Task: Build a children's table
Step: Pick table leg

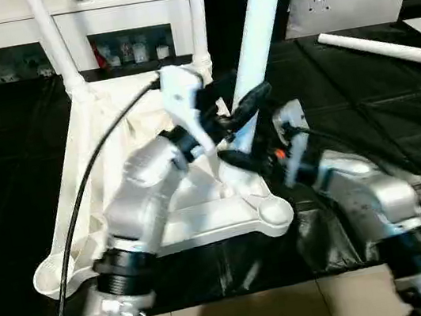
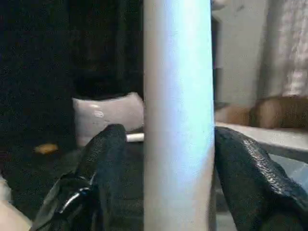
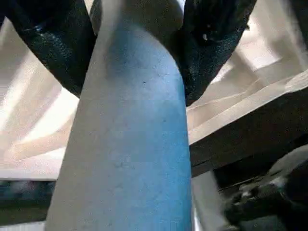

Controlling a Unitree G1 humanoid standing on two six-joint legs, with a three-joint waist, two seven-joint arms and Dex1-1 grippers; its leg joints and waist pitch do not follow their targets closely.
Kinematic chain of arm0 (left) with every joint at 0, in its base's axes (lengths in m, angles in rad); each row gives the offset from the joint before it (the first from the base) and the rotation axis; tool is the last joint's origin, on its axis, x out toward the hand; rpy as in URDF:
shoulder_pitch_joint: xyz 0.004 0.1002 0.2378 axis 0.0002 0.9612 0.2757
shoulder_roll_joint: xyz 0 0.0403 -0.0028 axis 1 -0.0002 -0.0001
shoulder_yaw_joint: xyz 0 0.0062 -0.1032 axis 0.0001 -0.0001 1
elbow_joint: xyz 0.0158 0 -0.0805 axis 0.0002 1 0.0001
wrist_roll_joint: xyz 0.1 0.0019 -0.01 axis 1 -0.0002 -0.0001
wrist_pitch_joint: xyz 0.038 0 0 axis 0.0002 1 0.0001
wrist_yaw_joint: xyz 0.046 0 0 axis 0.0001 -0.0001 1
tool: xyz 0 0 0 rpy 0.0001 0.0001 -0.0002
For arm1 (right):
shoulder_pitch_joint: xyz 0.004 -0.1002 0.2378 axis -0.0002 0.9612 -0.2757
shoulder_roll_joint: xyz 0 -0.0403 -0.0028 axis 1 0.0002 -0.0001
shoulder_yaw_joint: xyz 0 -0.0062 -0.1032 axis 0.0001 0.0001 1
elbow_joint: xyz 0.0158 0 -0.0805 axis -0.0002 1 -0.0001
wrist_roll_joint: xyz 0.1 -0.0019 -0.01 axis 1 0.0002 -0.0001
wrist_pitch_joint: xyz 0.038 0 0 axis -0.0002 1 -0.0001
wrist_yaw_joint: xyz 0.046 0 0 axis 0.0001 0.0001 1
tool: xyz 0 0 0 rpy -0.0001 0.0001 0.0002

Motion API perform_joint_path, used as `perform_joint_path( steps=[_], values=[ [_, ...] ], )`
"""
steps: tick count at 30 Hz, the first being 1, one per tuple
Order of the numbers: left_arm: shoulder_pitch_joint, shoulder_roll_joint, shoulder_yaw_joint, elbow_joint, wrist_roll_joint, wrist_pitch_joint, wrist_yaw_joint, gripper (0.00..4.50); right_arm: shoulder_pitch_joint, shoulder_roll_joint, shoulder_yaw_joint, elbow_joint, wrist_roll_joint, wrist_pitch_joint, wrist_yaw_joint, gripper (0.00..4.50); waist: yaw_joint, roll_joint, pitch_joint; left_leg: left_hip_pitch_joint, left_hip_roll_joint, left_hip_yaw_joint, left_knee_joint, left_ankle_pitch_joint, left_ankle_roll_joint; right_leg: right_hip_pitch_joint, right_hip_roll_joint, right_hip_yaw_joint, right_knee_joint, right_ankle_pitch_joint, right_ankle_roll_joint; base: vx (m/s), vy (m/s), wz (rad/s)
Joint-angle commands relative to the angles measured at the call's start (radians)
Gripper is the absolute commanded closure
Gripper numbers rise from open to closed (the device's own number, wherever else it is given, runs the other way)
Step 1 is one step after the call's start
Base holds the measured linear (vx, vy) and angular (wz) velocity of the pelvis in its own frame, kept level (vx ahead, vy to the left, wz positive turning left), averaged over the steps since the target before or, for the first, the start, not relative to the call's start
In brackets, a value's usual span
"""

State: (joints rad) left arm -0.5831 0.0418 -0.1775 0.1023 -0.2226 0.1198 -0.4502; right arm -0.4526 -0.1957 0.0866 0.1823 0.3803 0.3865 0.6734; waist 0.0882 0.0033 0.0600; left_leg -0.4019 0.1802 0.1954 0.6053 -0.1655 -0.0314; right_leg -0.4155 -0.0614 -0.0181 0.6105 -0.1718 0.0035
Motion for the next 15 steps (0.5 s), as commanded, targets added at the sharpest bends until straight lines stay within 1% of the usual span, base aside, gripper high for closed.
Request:
perform_joint_path(
  steps=[1, 2, 3, 4, 7, 8, 10, 11, 12, 13, 14, 15],
  values=[
    [0.007, -0.026, -0.018, 0.041, 0.086, -0.059, 0.102, 1.41, -0.029, 0.01, 0.0, 0.007, -0.046, -0.062, -0.037, 2.55, -0.003, -0.016, -0.076, 0.025, 0.044, -0.022, -0.067, -0.194, -0.004, 0.043, -0.064, 0.027, -0.077, -0.258, -0.131, 0.0, 0.0, 0.0],
    [0.007, -0.04, -0.016, 0.057, 0.115, -0.079, 0.146, 1.41, -0.031, 0.017, 0.005, 0.013, -0.059, -0.079, -0.047, 2.55, -0.004, -0.018, -0.076, 0.024, 0.042, -0.022, -0.067, -0.197, -0.004, 0.045, -0.064, 0.027, -0.077, -0.257, -0.129, 0.0, 0.0, 0.0],
    [0.006, -0.052, -0.011, 0.072, 0.136, -0.091, 0.194, 1.41, -0.035, 0.027, 0.005, 0.017, -0.064, -0.085, -0.059, 2.55, -0.003, -0.014, -0.075, 0.025, 0.042, -0.022, -0.068, -0.203, -0.006, 0.044, -0.064, 0.028, -0.078, -0.262, -0.126, 0.0, 0.0, 0.0],
    [0.006, -0.062, -0.006, 0.084, 0.152, -0.1, 0.228, 1.41, -0.039, 0.036, 0.003, 0.022, -0.066, -0.091, -0.07, 2.55, -0.003, -0.015, -0.076, 0.026, 0.041, -0.022, -0.067, -0.206, -0.005, 0.044, -0.064, 0.027, -0.079, -0.262, -0.124, 0.0, 0.0, 0.0],
    [0.007, -0.069, -0.013, 0.093, 0.172, -0.119, 0.242, 1.41, -0.044, 0.051, 0.003, 0.033, -0.069, -0.101, -0.086, 2.55, -0.003, -0.016, -0.077, 0.025, 0.041, -0.023, -0.067, -0.205, 0.001, 0.044, -0.064, 0.027, -0.077, -0.257, -0.129, 0.0, 0.0, 0.0],
    [0.008, -0.073, -0.015, 0.092, 0.171, -0.124, 0.236, 1.41, -0.045, 0.058, 0.006, 0.039, -0.073, -0.107, -0.092, 2.55, -0.002, -0.019, -0.077, 0.024, 0.041, -0.023, -0.068, -0.197, 0.007, 0.044, -0.065, 0.027, -0.076, -0.252, -0.135, 0.0, 0.0, 0.0],
    [0.01, -0.083, -0.018, 0.095, 0.174, -0.138, 0.235, 1.41, -0.048, 0.074, 0.014, 0.051, -0.084, -0.123, -0.104, 2.55, -0.003, -0.018, -0.077, 0.023, 0.041, -0.022, -0.067, -0.198, 0.009, 0.042, -0.066, 0.027, -0.077, -0.254, -0.14, 0.0, 0.0, 0.0],
    [0.013, -0.09, -0.015, 0.097, 0.172, -0.143, 0.238, 1.59, -0.047, 0.078, 0.017, 0.054, -0.087, -0.127, -0.106, 2.55, -0.003, -0.017, -0.077, 0.024, 0.041, -0.022, -0.067, -0.198, 0.009, 0.042, -0.066, 0.027, -0.076, -0.248, -0.142, 0.0, 0.0, 0.0],
    [0.017, -0.099, -0.011, 0.098, 0.172, -0.15, 0.246, 1.69, -0.047, 0.085, 0.02, 0.057, -0.092, -0.134, -0.107, 2.55, -0.003, -0.024, -0.077, 0.024, 0.042, -0.021, -0.066, -0.195, 0.013, 0.043, -0.066, 0.027, -0.074, -0.241, -0.149, 0.0, 0.0, 0.0],
    [0.017, -0.099, -0.011, 0.098, 0.172, -0.151, 0.247, 1.76, -0.047, 0.085, 0.02, 0.057, -0.093, -0.134, -0.107, 2.55, -0.002, -0.02, -0.077, 0.024, 0.043, -0.021, -0.067, -0.195, 0.015, 0.042, -0.066, 0.027, -0.074, -0.236, -0.151, 0.0, 0.0, 0.0],
    [0.022, -0.109, -0.006, 0.101, 0.176, -0.163, 0.264, 1.79, -0.047, 0.093, 0.023, 0.065, -0.102, -0.144, -0.108, 2.55, -0.004, -0.025, -0.076, 0.024, 0.043, -0.02, -0.067, -0.196, 0.017, 0.042, -0.064, 0.027, -0.075, -0.232, -0.152, 0.0, 0.0, 0.0],
    [0.022, -0.111, -0.006, 0.105, 0.181, -0.17, 0.272, 1.89, -0.047, 0.095, 0.023, 0.069, -0.106, -0.148, -0.109, 2.55, -0.004, -0.023, -0.075, 0.024, 0.043, -0.021, -0.068, -0.201, 0.018, 0.041, -0.065, 0.027, -0.076, -0.237, -0.15, 0.0, 0.0, 0.0]
  ],
)
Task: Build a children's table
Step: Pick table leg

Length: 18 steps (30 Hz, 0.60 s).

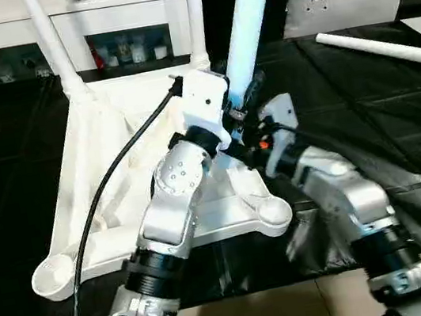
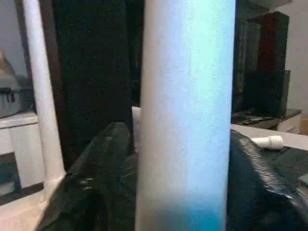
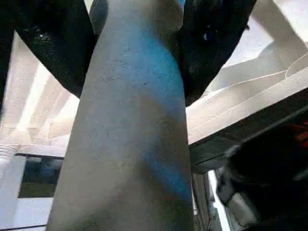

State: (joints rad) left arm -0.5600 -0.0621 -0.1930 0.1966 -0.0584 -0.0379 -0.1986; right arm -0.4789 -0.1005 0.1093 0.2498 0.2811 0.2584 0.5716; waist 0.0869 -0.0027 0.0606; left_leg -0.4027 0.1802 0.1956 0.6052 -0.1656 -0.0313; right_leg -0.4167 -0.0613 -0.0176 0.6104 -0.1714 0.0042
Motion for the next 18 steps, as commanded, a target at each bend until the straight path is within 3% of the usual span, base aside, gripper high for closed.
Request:
perform_joint_path(
  steps=[1, 2, 7, 18],
  values=[
    [-0.002, -0.009, 0.009, 0.015, 0.02, -0.019, 0.026, 1.89, -0.022, 0.002, -0.001, 0.005, -0.01, -0.023, -0.008, 2.55, -0.002, -0.016, -0.076, 0.026, 0.044, -0.022, -0.068, -0.204, 0.017, 0.043, -0.065, 0.027, -0.075, -0.239, -0.149, 0.0, 0.0, 0.0],
    [-0.002, -0.009, 0.009, 0.015, 0.02, -0.019, 0.026, 2.15, -0.022, 0.002, -0.001, 0.005, -0.01, -0.023, -0.008, 2.55, -0.003, -0.016, -0.077, 0.026, 0.044, -0.022, -0.068, -0.205, 0.016, 0.042, -0.065, 0.027, -0.076, -0.239, -0.147, 0.0, 0.0, 0.0],
    [-0.003, -0.015, 0.009, 0.024, 0.01, -0.026, 0.013, 2.5, -0.025, 0.001, -0.001, 0.012, -0.017, -0.029, -0.012, 2.55, -0.003, -0.017, -0.075, 0.027, 0.043, -0.023, -0.07, -0.224, 0.006, 0.041, -0.065, 0.028, -0.078, -0.259, -0.14, 0.0, 0.0, 0.0],
    [-0.01, -0.025, 0.021, 0.048, 0.01, -0.03, 0.022, 2.62, -0.03, 0.008, -0.006, 0.029, -0.028, -0.03, -0.015, 2.55, -0.003, -0.015, -0.076, 0.027, 0.043, -0.022, -0.069, -0.219, 0.011, 0.042, -0.064, 0.028, -0.076, -0.234, -0.15, 0.0, 0.0, 0.0]
  ],
)
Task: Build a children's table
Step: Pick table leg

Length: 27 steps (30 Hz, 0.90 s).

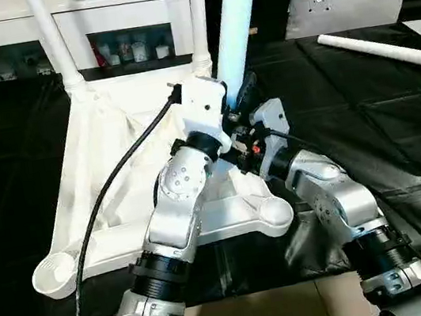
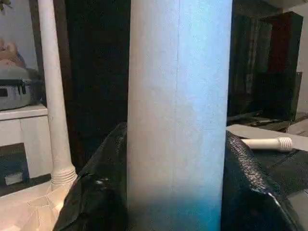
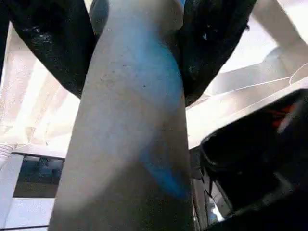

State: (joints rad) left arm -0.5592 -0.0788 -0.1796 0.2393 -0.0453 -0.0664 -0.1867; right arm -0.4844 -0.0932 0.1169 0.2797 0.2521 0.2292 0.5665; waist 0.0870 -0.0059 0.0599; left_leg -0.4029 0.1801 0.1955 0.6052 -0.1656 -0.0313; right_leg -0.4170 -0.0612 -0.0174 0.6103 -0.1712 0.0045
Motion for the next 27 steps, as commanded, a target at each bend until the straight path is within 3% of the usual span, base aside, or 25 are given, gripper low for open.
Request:
perform_joint_path(
  steps=[1, 3, 5, 8, 16, 19, 22, 27],
  values=[
    [-0.011, -0.008, 0.007, 0.005, -0.003, -0.001, 0.01, 2.62, -0.024, 0.001, -0.014, -0.001, 0.0, -0.001, -0.01, 2.55, -0.004, -0.012, -0.075, 0.027, 0.043, -0.022, -0.069, -0.219, 0.011, 0.042, -0.064, 0.027, -0.076, -0.234, -0.15, 0.0, 0.0, 0.0],
    [-0.014, -0.008, 0.01, 0.011, 0.0, 0.006, 0.013, 2.62, -0.026, 0.005, -0.024, 0.005, 0.008, 0.006, -0.019, 2.55, -0.003, -0.007, -0.075, 0.028, 0.043, -0.023, -0.07, -0.224, 0.01, 0.042, -0.065, 0.027, -0.076, -0.237, -0.152, 0.0, 0.0, 0.0],
    [-0.016, -0.007, 0.011, 0.013, 0.001, 0.009, 0.015, 2.62, -0.027, 0.005, -0.027, 0.007, 0.007, 0.006, -0.025, 2.55, -0.004, -0.01, -0.075, 0.028, 0.043, -0.023, -0.07, -0.229, 0.008, 0.041, -0.064, 0.027, -0.077, -0.239, -0.151, 0.0, 0.0, 0.0],
    [-0.027, -0.001, 0.025, 0.032, 0.001, 0.017, 0.017, 2.62, -0.037, 0.0, -0.052, 0.04, 0.012, 0.009, -0.037, 1.85, -0.005, -0.007, -0.076, 0.029, 0.043, -0.023, -0.07, -0.23, 0.004, 0.042, -0.064, 0.027, -0.076, -0.238, -0.154, 0.0, 0.0, 0.0],
    [-0.055, 0.029, 0.079, 0.058, -0.036, 0.042, -0.004, 2.62, -0.022, -0.018, -0.089, 0.024, 0.031, 0.015, -0.039, 1.2, -0.003, -0.009, -0.077, 0.027, 0.041, -0.021, -0.068, -0.205, 0.015, 0.044, -0.063, 0.027, -0.072, -0.19, -0.17, 0.0, 0.0, 0.0],
    [-0.087, 0.068, 0.117, 0.089, -0.082, 0.069, -0.058, 2.62, -0.009, -0.074, -0.072, 0.011, -0.015, 0.053, -0.046, 0.93, -0.002, -0.003, -0.077, 0.032, 0.039, -0.022, -0.068, -0.207, 0.007, 0.044, -0.061, 0.026, -0.073, -0.21, -0.162, 0.0, 0.0, 0.0],
    [-0.101, 0.082, 0.141, 0.098, -0.115, 0.085, -0.082, 2.62, -0.002, -0.1, -0.064, -0.006, -0.007, 0.065, -0.006, 0.54, -0.002, -0.002, -0.077, 0.032, 0.039, -0.022, -0.068, -0.214, -0.004, 0.046, -0.061, 0.026, -0.071, -0.193, -0.168, 0.0, 0.0, 0.0],
    [-0.14, 0.112, 0.206, 0.116, -0.231, 0.178, -0.16, 2.64, -0.007, -0.131, -0.15, -0.062, 0.128, 0.121, 0.072, 0.14, 0.001, 0.002, -0.08, 0.032, 0.038, -0.022, -0.065, -0.196, 0.014, 0.049, -0.062, 0.025, -0.065, -0.143, -0.195, 0.0, 0.0, 0.0]
  ],
)
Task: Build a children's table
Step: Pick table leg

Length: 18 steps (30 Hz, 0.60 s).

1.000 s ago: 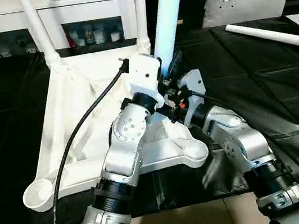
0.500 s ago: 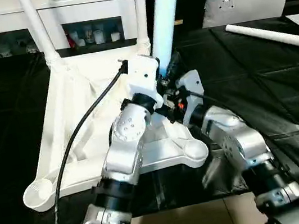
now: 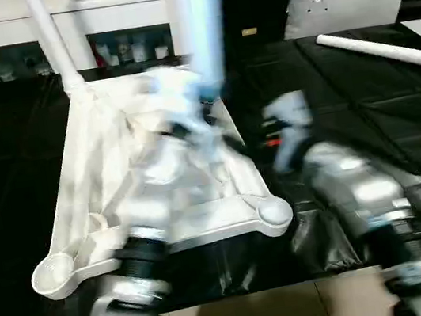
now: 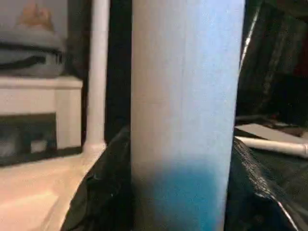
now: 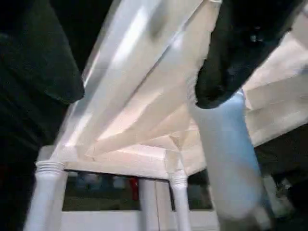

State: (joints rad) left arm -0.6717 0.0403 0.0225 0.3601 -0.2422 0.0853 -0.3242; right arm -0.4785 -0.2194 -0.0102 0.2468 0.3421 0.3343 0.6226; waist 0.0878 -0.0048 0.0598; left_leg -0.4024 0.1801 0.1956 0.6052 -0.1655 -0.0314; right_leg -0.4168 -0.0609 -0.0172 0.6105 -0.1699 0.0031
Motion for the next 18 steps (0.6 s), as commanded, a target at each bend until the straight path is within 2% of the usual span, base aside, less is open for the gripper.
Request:
perform_joint_path(
  steps=[1, 3, 7, 12, 18],
  values=[
    [-0.039, -0.002, 0.023, -0.006, -0.077, 0.065, -0.047, 2.64, -0.017, -0.012, -0.05, -0.031, 0.069, 0.036, 0.022, 0.06, 0.001, -0.002, -0.08, 0.032, 0.039, -0.021, -0.065, -0.193, 0.018, 0.048, -0.061, 0.024, -0.065, -0.137, -0.203, 0.0, 0.0, 0.0],
    [-0.057, 0.019, 0.05, -0.015, -0.168, 0.157, -0.132, 2.64, -0.027, -0.032, -0.111, -0.037, 0.147, 0.101, 0.031, 0.0, 0.007, -0.004, -0.079, 0.036, 0.036, -0.018, -0.063, -0.189, 0.019, 0.048, -0.062, 0.024, -0.064, -0.155, -0.224, 0.0, 0.0, 0.0],
    [-0.055, 0.03, 0.068, -0.058, -0.258, 0.241, -0.21, 2.64, -0.043, -0.053, -0.153, -0.028, 0.202, 0.208, 0.029, 0.0, 0.007, -0.002, -0.078, 0.033, 0.037, -0.019, -0.064, -0.186, 0.015, 0.05, -0.062, 0.022, -0.064, -0.163, -0.228, 0.0, 0.0, 0.0],
    [-0.062, 0.036, 0.078, -0.08, -0.32, 0.312, -0.268, 2.64, -0.047, -0.071, -0.142, -0.03, 0.186, 0.267, 0.008, 0.0, 0.006, -0.002, -0.078, 0.031, 0.037, -0.019, -0.065, -0.18, 0.006, 0.052, -0.065, 0.022, -0.067, -0.178, -0.217, 0.0, 0.0, 0.0],
    [-0.072, 0.056, 0.076, -0.103, -0.382, 0.404, -0.335, 2.64, -0.048, -0.072, -0.138, -0.047, 0.207, 0.27, 0.036, 0.0, 0.005, -0.001, -0.078, 0.033, 0.037, -0.018, -0.065, -0.183, -0.003, 0.051, -0.064, 0.023, -0.067, -0.181, -0.214, 0.0, 0.0, 0.0]
  ],
)
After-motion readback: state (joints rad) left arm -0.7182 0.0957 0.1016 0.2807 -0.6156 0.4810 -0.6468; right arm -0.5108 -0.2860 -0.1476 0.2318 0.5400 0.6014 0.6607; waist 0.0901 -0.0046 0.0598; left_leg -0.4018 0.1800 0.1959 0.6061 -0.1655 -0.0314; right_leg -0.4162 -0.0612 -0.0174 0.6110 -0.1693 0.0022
